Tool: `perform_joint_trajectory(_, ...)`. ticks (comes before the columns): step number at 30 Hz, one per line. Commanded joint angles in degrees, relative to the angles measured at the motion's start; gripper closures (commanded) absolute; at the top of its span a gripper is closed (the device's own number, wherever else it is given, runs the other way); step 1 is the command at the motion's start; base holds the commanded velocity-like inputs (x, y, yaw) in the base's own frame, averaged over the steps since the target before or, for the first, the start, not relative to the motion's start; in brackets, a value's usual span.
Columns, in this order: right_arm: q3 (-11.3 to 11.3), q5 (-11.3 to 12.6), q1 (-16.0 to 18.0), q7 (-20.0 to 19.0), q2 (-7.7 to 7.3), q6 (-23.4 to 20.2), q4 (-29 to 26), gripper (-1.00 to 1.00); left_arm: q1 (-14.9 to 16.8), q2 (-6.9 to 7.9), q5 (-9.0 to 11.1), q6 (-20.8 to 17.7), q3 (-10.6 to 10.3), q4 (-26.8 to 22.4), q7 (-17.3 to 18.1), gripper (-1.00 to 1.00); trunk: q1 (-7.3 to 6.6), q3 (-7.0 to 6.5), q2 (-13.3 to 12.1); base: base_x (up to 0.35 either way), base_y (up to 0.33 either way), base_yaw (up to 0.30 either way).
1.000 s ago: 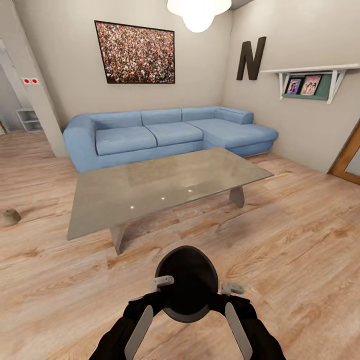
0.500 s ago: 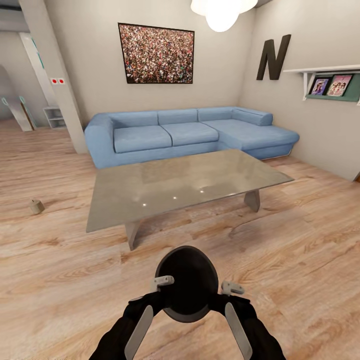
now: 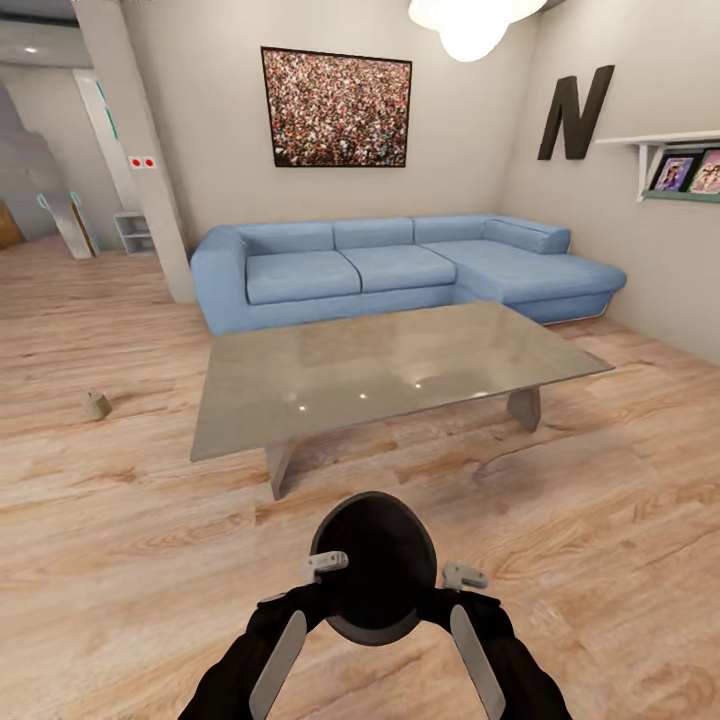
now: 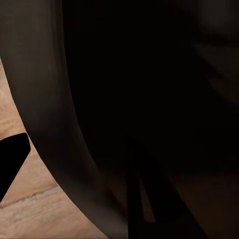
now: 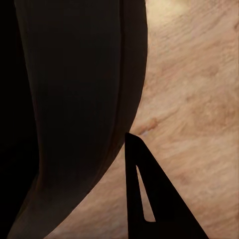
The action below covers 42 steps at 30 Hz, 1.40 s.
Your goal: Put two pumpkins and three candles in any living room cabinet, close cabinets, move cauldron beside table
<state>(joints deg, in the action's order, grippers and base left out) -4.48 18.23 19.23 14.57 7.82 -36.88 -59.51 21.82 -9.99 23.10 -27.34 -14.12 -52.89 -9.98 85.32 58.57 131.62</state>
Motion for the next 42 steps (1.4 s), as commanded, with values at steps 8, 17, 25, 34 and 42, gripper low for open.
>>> perform_joint_trajectory(8,-0.1,-0.7,0.0,0.6,-0.09,-0.3,-0.2,1.0,0.1,-0.01,2.4,0.1,-0.3,-0.6,-0.6,1.0,0.0,0.05,0.0,0.17,0.0,0.282)
perform_joint_trajectory(17,-0.2,-0.7,0.0,0.6,-0.04,-0.3,-0.2,1.0,0.1,-0.01,2.4,0.1,-0.3,-0.6,-0.6,1.0,0.0,0.05,0.0,0.124,0.0,0.133)
perform_joint_trajectory(25,-0.1,-0.6,0.0,0.6,-0.26,-0.3,-0.2,1.0,0.1,-0.01,2.3,0.2,-0.3,-0.6,-0.6,1.0,0.0,0.01,0.0,0.008,0.0,0.203)
perform_joint_trajectory(34,-0.2,-0.7,0.0,0.6,-0.32,0.0,-0.2,1.0,0.1,-0.01,2.4,0.1,-0.3,-0.6,-0.6,1.0,1.98,1.63,3.6,0.0,0.0,0.006)
perform_joint_trajectory(42,-0.2,-0.7,0.0,0.5,-0.35,-0.1,-0.1,1.0,0.1,-0.01,2.4,0.1,-0.3,-0.6,-0.6,1.0,3.74,3.06,6.8,0.0,0.0,0.0)
